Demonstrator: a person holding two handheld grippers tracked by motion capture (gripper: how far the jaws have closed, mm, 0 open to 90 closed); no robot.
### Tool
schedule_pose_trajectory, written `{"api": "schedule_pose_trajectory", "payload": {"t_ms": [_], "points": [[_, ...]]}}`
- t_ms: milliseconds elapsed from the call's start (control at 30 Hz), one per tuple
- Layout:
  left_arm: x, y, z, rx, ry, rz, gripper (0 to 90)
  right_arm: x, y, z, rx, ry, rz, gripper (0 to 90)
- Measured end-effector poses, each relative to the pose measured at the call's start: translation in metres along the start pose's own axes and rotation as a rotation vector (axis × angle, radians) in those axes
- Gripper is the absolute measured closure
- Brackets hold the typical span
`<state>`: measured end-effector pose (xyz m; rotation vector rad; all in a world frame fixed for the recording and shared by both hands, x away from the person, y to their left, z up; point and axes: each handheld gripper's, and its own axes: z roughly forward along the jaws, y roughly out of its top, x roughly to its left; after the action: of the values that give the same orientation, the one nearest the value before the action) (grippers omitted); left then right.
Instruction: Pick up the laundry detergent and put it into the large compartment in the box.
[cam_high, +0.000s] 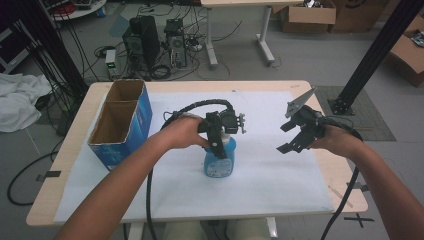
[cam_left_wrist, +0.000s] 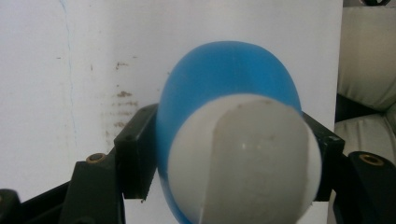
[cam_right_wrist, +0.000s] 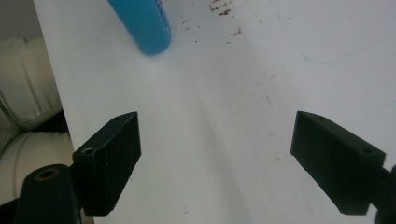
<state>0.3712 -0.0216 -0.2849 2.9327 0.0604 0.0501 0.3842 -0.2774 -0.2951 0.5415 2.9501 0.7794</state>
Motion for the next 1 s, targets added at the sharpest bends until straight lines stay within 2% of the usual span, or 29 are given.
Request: {"api": "schedule_pose_trajectory", "payload": {"t_ms": [667, 733, 833, 867, 1000], "points": [[-0.001, -0.002, -0.002, -0.013, -0.004, 0.006, 37.9, 0.0, -0.002, 0.001, 0.0, 0.004, 0.004, 16.0], [0.001, -0.003, -0.003, -0.009, 0.0, -0.01, 37.8, 0.0, -0.002, 0.001, 0.001, 0.005, 0.004, 16.0], [0.002, -0.006, -0.006, -0.008, -0.018, -0.046, 37.9, 0.0, -0.003, 0.002, 0.0, 0.003, 0.005, 16.0], [0.003, -0.008, -0.01, -0.017, -0.022, -0.069, 37.9, 0.0, -0.003, 0.002, 0.0, 0.003, 0.006, 16.0], [0.003, -0.01, -0.016, -0.025, -0.006, -0.089, 37.9, 0.0, -0.003, 0.001, 0.0, 0.002, 0.005, 16.0]]}}
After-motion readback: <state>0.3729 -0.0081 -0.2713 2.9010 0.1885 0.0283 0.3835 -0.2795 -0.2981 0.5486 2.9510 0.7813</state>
